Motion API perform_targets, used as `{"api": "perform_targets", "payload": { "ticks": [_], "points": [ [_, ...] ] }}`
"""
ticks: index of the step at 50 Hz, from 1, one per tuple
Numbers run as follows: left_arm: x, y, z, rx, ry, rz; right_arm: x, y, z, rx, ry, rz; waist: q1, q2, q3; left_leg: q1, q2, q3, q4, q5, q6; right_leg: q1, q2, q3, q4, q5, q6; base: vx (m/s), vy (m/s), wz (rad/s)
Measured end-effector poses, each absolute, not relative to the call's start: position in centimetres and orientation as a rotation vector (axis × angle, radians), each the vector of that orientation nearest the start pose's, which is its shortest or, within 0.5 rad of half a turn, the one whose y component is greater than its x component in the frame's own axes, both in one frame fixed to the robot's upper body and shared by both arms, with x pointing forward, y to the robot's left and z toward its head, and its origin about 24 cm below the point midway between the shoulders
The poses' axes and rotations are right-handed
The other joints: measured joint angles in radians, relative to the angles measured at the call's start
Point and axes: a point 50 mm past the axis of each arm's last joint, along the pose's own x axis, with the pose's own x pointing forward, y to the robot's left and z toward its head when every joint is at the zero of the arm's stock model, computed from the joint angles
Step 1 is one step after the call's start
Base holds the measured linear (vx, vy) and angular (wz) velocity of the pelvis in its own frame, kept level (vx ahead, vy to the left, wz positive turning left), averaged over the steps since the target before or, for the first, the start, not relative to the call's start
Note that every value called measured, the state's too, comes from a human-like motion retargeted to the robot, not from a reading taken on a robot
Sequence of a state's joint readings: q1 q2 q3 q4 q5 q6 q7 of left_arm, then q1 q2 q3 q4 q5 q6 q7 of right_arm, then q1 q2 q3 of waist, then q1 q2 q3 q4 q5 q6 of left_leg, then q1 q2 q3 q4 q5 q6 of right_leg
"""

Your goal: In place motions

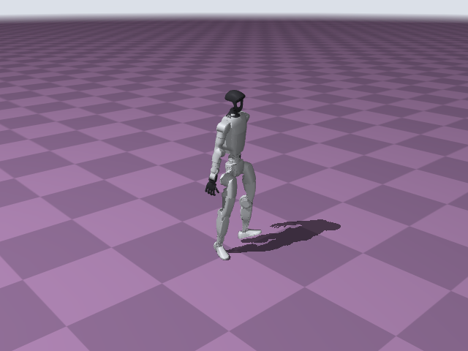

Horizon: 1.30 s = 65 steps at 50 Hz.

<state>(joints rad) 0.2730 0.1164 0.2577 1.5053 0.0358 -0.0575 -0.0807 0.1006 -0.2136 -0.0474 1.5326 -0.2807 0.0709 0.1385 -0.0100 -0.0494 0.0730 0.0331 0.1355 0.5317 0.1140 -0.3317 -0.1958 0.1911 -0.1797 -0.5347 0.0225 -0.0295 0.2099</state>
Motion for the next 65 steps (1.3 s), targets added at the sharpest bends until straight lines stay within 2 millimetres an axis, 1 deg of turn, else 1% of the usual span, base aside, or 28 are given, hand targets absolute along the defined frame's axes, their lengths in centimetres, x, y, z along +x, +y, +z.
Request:
{"api": "perform_targets", "payload": {
  "ticks": [4, 7, 11, 15, 18, 20, 22, 25, 27, 30, 32, 34, 37, 40, 43, 45, 47, 48, 50, 52, 55, 57, 58, 60, 62, 63, 65],
  "points": [
    [-9.1, 18.8, -17.0, -0.184, 1.698, 0.273, -3.1, -23.3, -17.1, -0.223, 1.728, 0.099, 0.024, 0.000, -0.001, -0.010, -0.019, -0.027, 0.018, -0.049, -0.028, 0.006, -0.013, -0.007, -0.004, 0.017, 0.007, 0.13, 0.22, 0.00],
    [-8.9, 18.6, -17.0, -0.183, 1.689, 0.249, -2.5, -23.3, -17.1, -0.228, 1.709, 0.100, 0.046, -0.009, -0.003, -0.039, -0.027, -0.038, 0.072, -0.088, -0.058, 0.008, -0.039, -0.014, -0.002, 0.034, 0.015, 0.11, 0.23, 0.01],
    [-8.0, 18.7, -17.2, -0.152, 1.667, 0.201, -1.6, -23.9, -17.1, -0.236, 1.667, 0.097, 0.082, -0.017, -0.020, -0.079, -0.075, -0.081, 0.118, -0.139, -0.066, 0.001, -0.089, -0.031, 0.013, 0.066, 0.034, 0.16, 0.35, 0.09],
    [-6.9, 18.6, -17.4, -0.150, 1.638, 0.162, -0.3, -24.7, -16.9, -0.272, 1.618, 0.083, 0.118, -0.003, -0.031, -0.081, -0.119, -0.122, 0.122, -0.175, -0.066, -0.008, -0.134, -0.037, 0.063, 0.110, 0.045, 0.21, 0.39, -0.10],
    [-6.0, 18.5, -17.6, -0.167, 1.615, 0.147, 1.1, -25.2, -16.8, -0.296, 1.558, 0.064, 0.131, 0.018, -0.032, -0.066, -0.137, -0.124, 0.103, -0.198, -0.066, -0.026, -0.160, -0.043, 0.138, 0.182, 0.044, 0.21, 0.37, -0.20],
    [-5.2, 18.7, -17.7, -0.165, 1.602, 0.131, 2.2, -25.4, -16.7, -0.294, 1.508, 0.056, 0.133, 0.042, -0.026, -0.051, -0.137, -0.126, 0.088, -0.215, -0.066, -0.057, -0.178, -0.036, 0.230, 0.253, 0.039, 0.19, 0.38, 0.01],
    [-4.3, 19.0, -17.7, -0.156, 1.587, 0.116, 3.5, -25.4, -16.6, -0.285, 1.454, 0.056, 0.120, 0.072, -0.010, -0.033, -0.125, -0.134, 0.081, -0.234, -0.066, -0.106, -0.202, -0.011, 0.362, 0.330, 0.016, 0.15, 0.29, 0.30],
    [-3.1, 19.8, -17.7, -0.141, 1.574, 0.097, 4.8, -25.3, -16.4, -0.290, 1.393, 0.078, 0.081, 0.101, 0.010, -0.016, -0.110, -0.152, 0.083, -0.257, -0.066, -0.177, -0.199, 0.052, 0.528, 0.397, -0.080, 0.15, 0.18, 0.45],
    [-2.5, 20.6, -17.6, -0.121, 1.576, 0.071, 5.1, -25.1, -16.4, -0.302, 1.381, 0.099, 0.054, 0.104, 0.019, -0.013, -0.108, -0.166, 0.089, -0.265, -0.066, -0.209, -0.190, 0.061, 0.578, 0.367, -0.050, 0.19, 0.09, 0.54],
    [-2.0, 21.8, -17.5, -0.073, 1.590, 0.036, 4.4, -24.8, -16.6, -0.321, 1.405, 0.137, 0.004, 0.089, 0.020, -0.013, -0.119, -0.195, 0.079, -0.265, -0.066, -0.286, -0.109, 0.164, 0.559, 0.325, 0.030, 0.21, -0.01, 0.68],
    [-2.0, 22.5, -17.3, -0.040, 1.600, 0.032, 3.4, -24.7, -16.7, -0.335, 1.444, 0.166, -0.020, 0.075, 0.015, -0.004, -0.129, -0.203, 0.063, -0.267, -0.066, -0.321, -0.079, 0.157, 0.490, 0.306, 0.046, 0.22, -0.12, 0.50],
    [-2.0, 23.1, -17.2, -0.016, 1.608, 0.037, 2.2, -24.7, -16.8, -0.348, 1.488, 0.195, -0.037, 0.059, 0.016, 0.015, -0.144, -0.207, 0.045, -0.270, -0.066, -0.352, -0.069, 0.128, 0.406, 0.284, 0.025, 0.28, -0.15, 0.27],
    [-1.9, 23.4, -17.1, -0.009, 1.614, 0.048, 0.5, -24.9, -16.8, -0.362, 1.546, 0.219, -0.058, 0.037, 0.030, 0.051, -0.168, -0.214, 0.019, -0.270, -0.066, -0.406, -0.056, 0.104, 0.269, 0.231, -0.038, 0.24, -0.17, 0.12],
    [-1.9, 23.2, -17.2, -0.028, 1.612, 0.058, -0.9, -25.2, -16.7, -0.363, 1.590, 0.214, -0.094, 0.025, 0.049, 0.083, -0.189, -0.231, 0.001, -0.266, -0.066, -0.476, -0.045, 0.140, 0.156, 0.164, -0.097, 0.26, -0.18, 0.21],
    [-1.9, 22.6, -17.3, -0.050, 1.614, 0.049, -2.2, -25.6, -16.6, -0.335, 1.630, 0.173, -0.126, 0.029, 0.056, 0.102, -0.201, -0.246, -0.010, -0.253, -0.066, -0.553, -0.038, 0.189, 0.090, 0.125, -0.146, 0.25, -0.14, 0.20],
    [-1.9, 22.0, -17.4, -0.059, 1.619, 0.031, -3.2, -25.8, -16.5, -0.302, 1.658, 0.126, -0.140, 0.034, 0.059, 0.119, -0.210, -0.252, -0.018, -0.239, -0.066, -0.586, -0.040, 0.199, 0.073, 0.111, -0.157, 0.42, -0.28, 0.16],
    [-1.9, 21.4, -17.5, -0.066, 1.618, 0.001, -4.1, -26.0, -16.3, -0.257, 1.686, 0.067, -0.149, 0.037, 0.061, 0.140, -0.220, -0.254, -0.022, -0.210, -0.066, -0.593, -0.045, 0.192, 0.085, 0.106, -0.153, 0.35, -0.22, 0.16],
    [-1.8, 21.1, -17.6, -0.070, 1.615, -0.015, -4.5, -26.1, -16.2, -0.234, 1.699, 0.038, -0.155, 0.039, 0.060, 0.147, -0.225, -0.257, -0.021, -0.190, -0.066, -0.592, -0.051, 0.179, 0.099, 0.118, -0.164, 0.31, -0.20, 0.20],
    [-1.9, 20.5, -17.6, -0.083, 1.614, -0.043, -5.4, -26.1, -16.1, -0.193, 1.723, -0.013, -0.168, 0.034, 0.043, 0.160, -0.240, -0.261, -0.016, -0.135, -0.066, -0.580, -0.092, 0.069, 0.120, 0.192, -0.167, 0.48, -0.34, 0.12],
    [-2.6, 19.9, -17.7, -0.091, 1.625, -0.087, -6.3, -26.1, -15.9, -0.140, 1.755, -0.069, -0.154, 0.034, 0.027, 0.184, -0.246, -0.249, -0.002, -0.050, -0.066, -0.601, -0.063, 0.256, 0.173, 0.208, -0.123, 0.67, -0.37, -0.18],
    [-4.4, 18.6, -17.7, -0.102, 1.650, -0.115, -7.4, -26.0, -15.7, -0.073, 1.789, -0.150, -0.141, 0.047, 0.001, 0.200, -0.230, -0.240, 0.073, 0.133, -0.066, -0.574, -0.063, 0.277, 0.225, 0.164, -0.075, 0.77, -0.40, 0.01],
    [-4.8, 18.2, -17.7, -0.114, 1.652, -0.104, -6.3, -26.0, -15.9, -0.061, 1.753, -0.170, -0.137, 0.012, -0.002, 0.194, -0.227, -0.174, 0.156, 0.284, -0.066, -0.531, -0.084, 0.277, 0.232, 0.105, -0.060, 0.58, -0.49, -0.16],
    [-4.7, 18.2, -17.7, -0.119, 1.654, -0.106, -5.5, -26.0, -16.1, -0.059, 1.724, -0.172, -0.147, -0.008, 0.002, 0.189, -0.215, -0.132, 0.212, 0.361, -0.066, -0.502, -0.100, 0.263, 0.228, 0.086, -0.055, 0.62, -0.61, -0.16],
    [-4.7, 18.3, -17.7, -0.105, 1.663, -0.135, -3.9, -25.6, -16.5, -0.053, 1.670, -0.175, -0.151, -0.040, 0.022, 0.178, -0.155, -0.065, 0.363, 0.497, -0.066, -0.421, -0.099, 0.277, 0.209, 0.043, -0.043, 0.67, -0.61, -0.21],
    [-4.3, 18.9, -17.7, -0.048, 1.653, -0.173, -2.4, -25.4, -16.6, -0.043, 1.634, -0.174, -0.125, -0.073, 0.032, 0.121, -0.138, -0.030, 0.515, 0.470, -0.066, -0.363, -0.124, 0.287, 0.201, 0.015, -0.021, 0.65, -0.42, -0.24],
    [-4.1, 19.3, -17.6, -0.014, 1.642, -0.183, -1.8, -25.3, -16.7, -0.043, 1.625, -0.162, -0.106, -0.084, 0.034, 0.096, -0.121, -0.005, 0.566, 0.431, -0.066, -0.336, -0.128, 0.275, 0.193, 0.004, -0.019, 0.66, -0.42, -0.32],
    [-3.4, 20.1, -17.6, 0.054, 1.614, -0.193, 0.0, -25.1, -16.8, -0.062, 1.603, -0.122, -0.066, -0.088, 0.045, 0.012, -0.125, -0.011, 0.642, 0.356, -0.066, -0.285, -0.122, 0.250, 0.174, -0.013, -0.014, 0.59, -0.36, -0.34]
  ]
}}
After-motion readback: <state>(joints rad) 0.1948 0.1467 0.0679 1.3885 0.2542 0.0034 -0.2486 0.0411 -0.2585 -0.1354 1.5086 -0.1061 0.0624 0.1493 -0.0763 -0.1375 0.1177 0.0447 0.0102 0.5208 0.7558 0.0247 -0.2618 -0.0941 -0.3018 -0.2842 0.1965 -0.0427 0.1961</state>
